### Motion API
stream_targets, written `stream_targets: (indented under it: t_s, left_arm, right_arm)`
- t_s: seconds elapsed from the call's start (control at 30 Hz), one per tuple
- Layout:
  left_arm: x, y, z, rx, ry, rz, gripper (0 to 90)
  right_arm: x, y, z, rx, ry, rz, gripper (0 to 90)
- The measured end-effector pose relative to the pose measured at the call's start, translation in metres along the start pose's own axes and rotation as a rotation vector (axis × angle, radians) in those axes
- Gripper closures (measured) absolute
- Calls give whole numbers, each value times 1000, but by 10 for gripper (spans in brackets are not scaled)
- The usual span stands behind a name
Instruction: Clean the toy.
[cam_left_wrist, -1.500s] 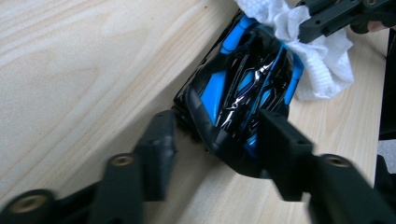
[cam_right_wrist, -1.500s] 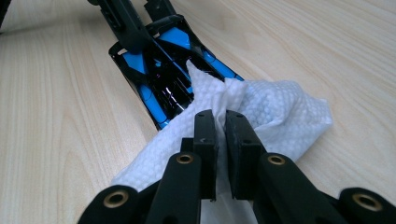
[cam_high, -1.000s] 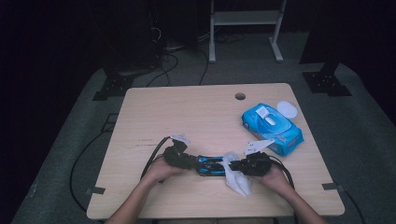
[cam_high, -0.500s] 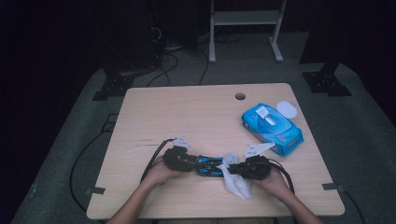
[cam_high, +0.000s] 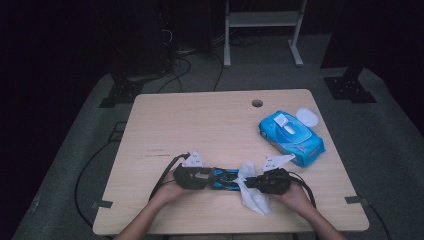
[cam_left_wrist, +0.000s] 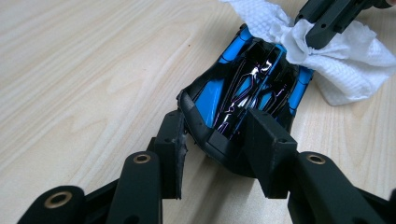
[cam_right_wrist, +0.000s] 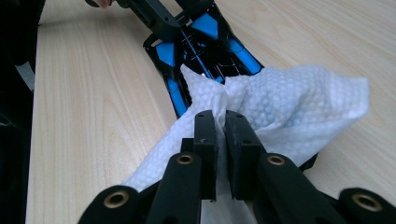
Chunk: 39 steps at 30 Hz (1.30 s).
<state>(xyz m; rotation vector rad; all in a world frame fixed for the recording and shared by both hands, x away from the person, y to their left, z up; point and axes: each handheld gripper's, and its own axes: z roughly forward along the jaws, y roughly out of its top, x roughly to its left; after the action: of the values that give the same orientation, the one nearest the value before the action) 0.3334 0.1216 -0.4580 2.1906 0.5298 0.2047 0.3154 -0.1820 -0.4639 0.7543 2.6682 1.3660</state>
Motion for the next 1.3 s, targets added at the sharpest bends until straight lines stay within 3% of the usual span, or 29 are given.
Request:
stream_targets:
  t_s: [0.17,0.57,0.73,0.97,1.3]
  left_arm:
    - [-13,-4,-4,-29,64,77,586]
    - [-38,-13,-9,-67,201,250,575]
    - [-49,-17,-11,-64,263,336,568]
    - [-57,-23,-14,-75,293,379,554]
    - [-66,-29,-16,-48,268,417,544]
  right_arm:
    - [8,-1,-1,1,-12,-44,839]
    - [20,-4,-1,-1,-26,-97,846]
    - [27,-6,-1,-3,-40,-129,847]
    - [31,-8,-1,-11,-35,-130,848]
    - [38,-11,0,-5,-17,-137,850]
